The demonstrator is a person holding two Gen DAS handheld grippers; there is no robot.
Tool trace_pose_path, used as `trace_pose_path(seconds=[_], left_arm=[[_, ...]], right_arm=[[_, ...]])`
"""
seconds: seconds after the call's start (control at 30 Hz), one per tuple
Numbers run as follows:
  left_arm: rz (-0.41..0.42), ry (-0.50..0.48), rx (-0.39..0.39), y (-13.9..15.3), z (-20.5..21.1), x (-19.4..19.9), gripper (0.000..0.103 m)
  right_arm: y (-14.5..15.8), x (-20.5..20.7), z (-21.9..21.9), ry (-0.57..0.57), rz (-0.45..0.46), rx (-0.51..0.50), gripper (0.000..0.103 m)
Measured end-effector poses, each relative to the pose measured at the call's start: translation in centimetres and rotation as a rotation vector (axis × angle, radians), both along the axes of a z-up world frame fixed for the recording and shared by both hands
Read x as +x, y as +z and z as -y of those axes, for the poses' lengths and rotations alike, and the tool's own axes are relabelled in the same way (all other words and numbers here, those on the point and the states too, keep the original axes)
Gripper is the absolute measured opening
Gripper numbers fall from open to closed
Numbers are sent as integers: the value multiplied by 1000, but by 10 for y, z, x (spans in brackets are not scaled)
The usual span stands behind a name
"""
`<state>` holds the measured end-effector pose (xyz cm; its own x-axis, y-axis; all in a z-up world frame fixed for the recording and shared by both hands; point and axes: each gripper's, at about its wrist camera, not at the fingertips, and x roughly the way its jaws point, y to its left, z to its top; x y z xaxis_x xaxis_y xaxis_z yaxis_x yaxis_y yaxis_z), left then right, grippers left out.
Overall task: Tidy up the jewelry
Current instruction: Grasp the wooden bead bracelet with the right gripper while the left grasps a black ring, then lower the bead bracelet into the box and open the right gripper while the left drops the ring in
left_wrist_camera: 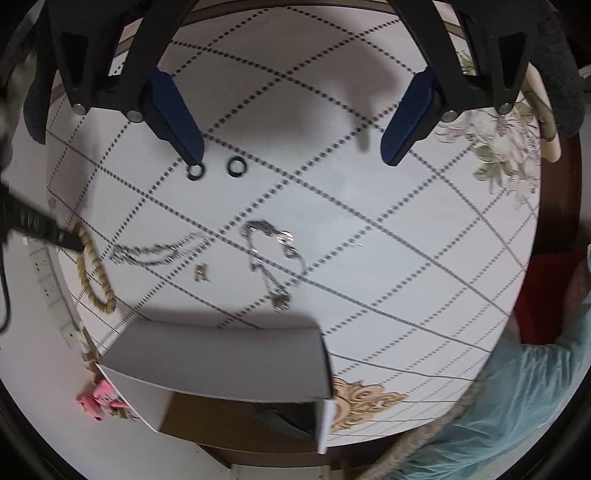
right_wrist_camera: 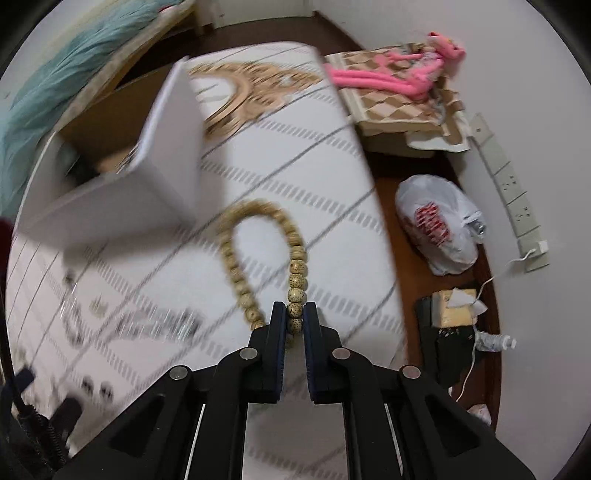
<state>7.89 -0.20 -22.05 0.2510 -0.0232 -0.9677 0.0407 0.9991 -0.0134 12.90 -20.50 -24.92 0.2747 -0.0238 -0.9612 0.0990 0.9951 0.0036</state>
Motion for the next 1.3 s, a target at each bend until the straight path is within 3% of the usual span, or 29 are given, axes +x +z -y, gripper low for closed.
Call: trace_pose_path(seconds=[0.1,0.17,0.23,0.27,0.33,0.5,0.83,1.3], left_arm=[[1,-24,-10,-4,6,-2,84],[-1,-38,-12,-6,10,-3,72],[-4,-53,-13,-9,14,-3,52],[7,-58,-2,-9,16,-3,50],[26,-77,5,-8,19,-1,33],[48,-99,-1,-7,25,1,12],[81,-97,-29,4,18,3,10],[310,-68,-81,104,7,22,10]], right_arm=[[0,-23,-13,34,-8,4,9],[0,-31,-18,40,-7,6,9],[1,-35,-20,38,-4,5,10],[1,-36,-21,34,-2,4,10],[1,-37,-21,27,-1,5,10],[2,-34,-22,23,-6,4,10],[11,-34,-17,8,19,39,9],[108,-13,-25,48,207,152,9]])
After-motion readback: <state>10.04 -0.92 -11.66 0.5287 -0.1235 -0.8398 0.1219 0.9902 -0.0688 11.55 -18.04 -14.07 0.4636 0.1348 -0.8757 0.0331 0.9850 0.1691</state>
